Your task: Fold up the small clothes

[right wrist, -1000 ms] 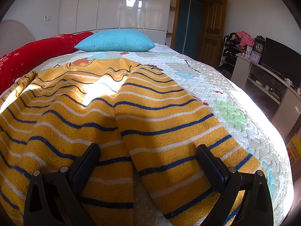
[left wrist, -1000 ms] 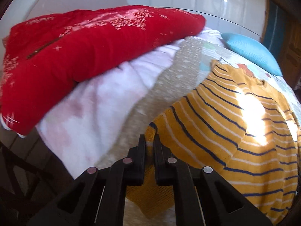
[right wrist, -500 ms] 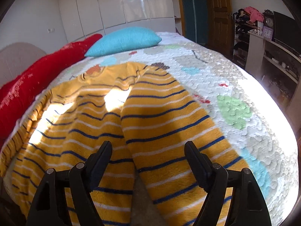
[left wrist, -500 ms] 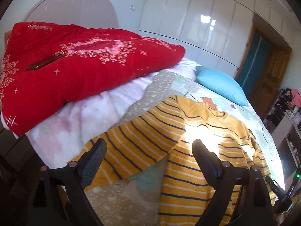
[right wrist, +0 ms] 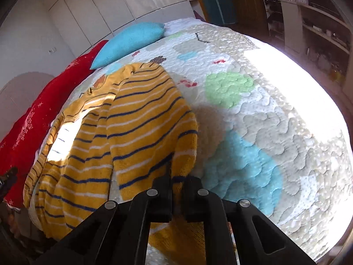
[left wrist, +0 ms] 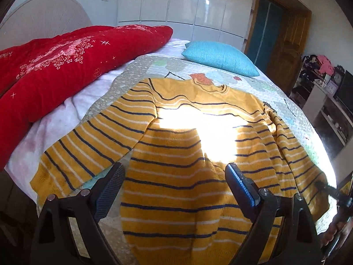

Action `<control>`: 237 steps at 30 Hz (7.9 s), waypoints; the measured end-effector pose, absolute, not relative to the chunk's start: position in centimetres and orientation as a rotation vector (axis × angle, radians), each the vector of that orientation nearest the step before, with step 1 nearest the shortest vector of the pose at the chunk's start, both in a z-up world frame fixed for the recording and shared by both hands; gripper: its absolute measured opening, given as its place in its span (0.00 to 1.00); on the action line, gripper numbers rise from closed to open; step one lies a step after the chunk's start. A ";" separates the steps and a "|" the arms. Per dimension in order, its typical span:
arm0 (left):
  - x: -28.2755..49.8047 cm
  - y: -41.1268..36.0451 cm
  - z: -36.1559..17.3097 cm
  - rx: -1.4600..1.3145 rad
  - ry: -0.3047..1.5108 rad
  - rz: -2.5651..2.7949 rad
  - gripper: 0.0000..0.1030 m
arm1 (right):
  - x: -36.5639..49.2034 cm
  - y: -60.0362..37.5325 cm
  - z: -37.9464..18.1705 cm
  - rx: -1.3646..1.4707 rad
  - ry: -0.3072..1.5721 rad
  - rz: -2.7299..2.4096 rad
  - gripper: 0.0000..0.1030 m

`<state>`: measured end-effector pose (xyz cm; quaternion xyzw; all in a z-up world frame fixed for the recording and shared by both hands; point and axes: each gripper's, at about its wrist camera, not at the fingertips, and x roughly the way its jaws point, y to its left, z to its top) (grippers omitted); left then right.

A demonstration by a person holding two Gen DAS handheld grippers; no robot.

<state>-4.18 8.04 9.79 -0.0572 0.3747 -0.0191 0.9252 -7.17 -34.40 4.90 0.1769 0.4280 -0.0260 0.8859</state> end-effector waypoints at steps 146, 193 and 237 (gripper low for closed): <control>-1.2 36.0 5.9 -0.395 0.889 0.268 0.08 | -0.6 -23.8 5.1 0.016 0.947 -0.025 0.70; 6.3 5.8 9.0 0.033 0.899 -0.137 0.74 | 6.1 -23.1 10.0 0.195 0.747 0.147 0.67; -7.2 12.3 0.9 -0.487 0.988 -0.269 0.26 | -8.4 -23.3 -2.0 0.800 1.021 0.568 0.34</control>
